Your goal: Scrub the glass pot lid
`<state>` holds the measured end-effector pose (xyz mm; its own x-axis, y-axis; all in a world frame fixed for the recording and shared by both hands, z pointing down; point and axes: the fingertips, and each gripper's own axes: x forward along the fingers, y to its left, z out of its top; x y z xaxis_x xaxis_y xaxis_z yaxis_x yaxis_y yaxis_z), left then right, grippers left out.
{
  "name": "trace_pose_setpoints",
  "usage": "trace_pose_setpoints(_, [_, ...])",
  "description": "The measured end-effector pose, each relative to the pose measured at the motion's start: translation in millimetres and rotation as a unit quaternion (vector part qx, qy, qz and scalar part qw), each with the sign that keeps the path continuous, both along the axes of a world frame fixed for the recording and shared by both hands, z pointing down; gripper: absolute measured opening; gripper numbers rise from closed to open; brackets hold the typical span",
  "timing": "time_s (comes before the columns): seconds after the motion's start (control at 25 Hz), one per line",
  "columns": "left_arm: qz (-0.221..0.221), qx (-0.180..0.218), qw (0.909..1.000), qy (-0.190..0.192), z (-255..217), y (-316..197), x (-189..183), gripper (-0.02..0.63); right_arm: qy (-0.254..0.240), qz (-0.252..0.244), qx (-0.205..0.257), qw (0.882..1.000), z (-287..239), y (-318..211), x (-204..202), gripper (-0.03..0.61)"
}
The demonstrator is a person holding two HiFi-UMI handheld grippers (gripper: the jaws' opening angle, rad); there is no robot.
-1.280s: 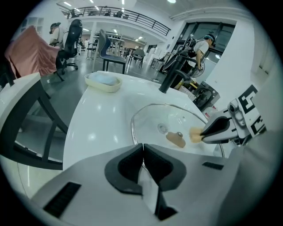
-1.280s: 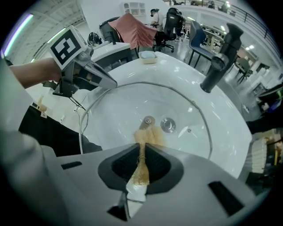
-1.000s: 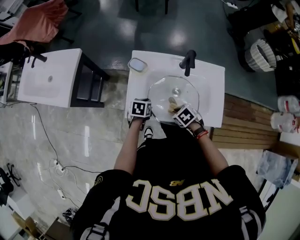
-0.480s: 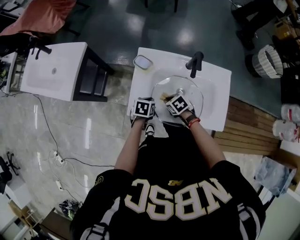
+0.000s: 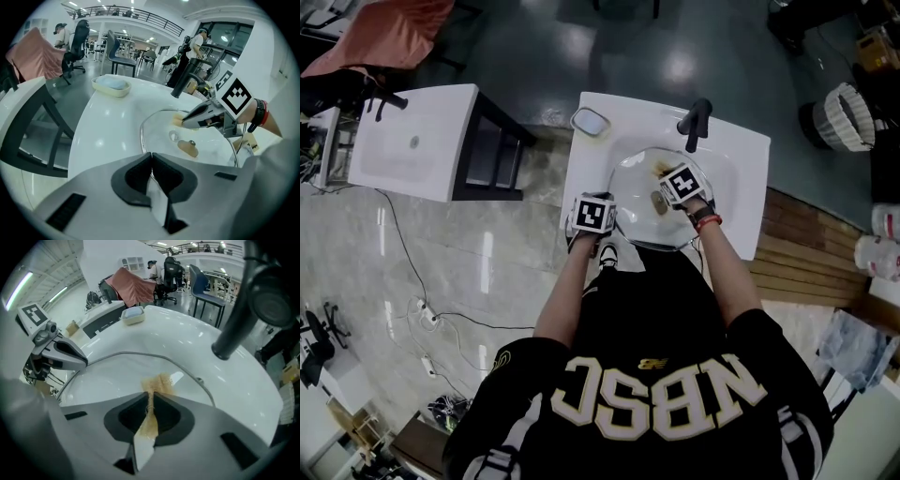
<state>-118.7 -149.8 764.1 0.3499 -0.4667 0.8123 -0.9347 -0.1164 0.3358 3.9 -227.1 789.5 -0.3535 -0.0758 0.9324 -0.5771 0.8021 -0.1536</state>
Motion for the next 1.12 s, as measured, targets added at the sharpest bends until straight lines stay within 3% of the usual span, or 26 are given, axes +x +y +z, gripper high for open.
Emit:
trace_pose_setpoints(0.12, [0.001,0.002,1.0,0.006,-0.7,-0.1,1.8,0.017,0.014,-0.007,-0.014,1.0,-4.9,13.5,21.9,0.041])
trace_pose_setpoints(0.32, [0.003,0.005,0.9999,0.008,-2.1,-0.5,1.5,0.017,0.098,-0.022,0.01,0.995,-13.3,39.6,65.0,0.041])
trace_pose_setpoints(0.44, [0.003,0.006,0.9999,0.011,-2.0,-0.7,2.0,0.017,0.055,-0.019,-0.036,0.998,-19.6,78.6,49.6,0.041])
trace_pose_setpoints(0.56, [0.003,0.007,0.9999,0.013,-2.1,-0.8,2.9,0.017,0.03,-0.029,-0.049,0.998,-26.8,101.3,35.4,0.041])
trace_pose_setpoints(0.76, [0.008,0.009,0.9999,0.01,-1.9,-0.2,3.9,0.017,0.049,-0.058,-0.025,0.997,-26.5,106.8,22.8,0.041])
trace_pose_setpoints(0.92, [0.007,0.009,0.9999,0.01,-1.7,-1.1,3.4,0.017,0.026,-0.061,-0.03,0.997,-21.7,102.8,-0.5,0.041])
trace_pose_setpoints(1.12, [0.012,0.005,0.9999,0.008,-1.0,-0.6,2.9,0.017,0.003,-0.071,0.0,0.997,-8.2,71.4,-27.3,0.041])
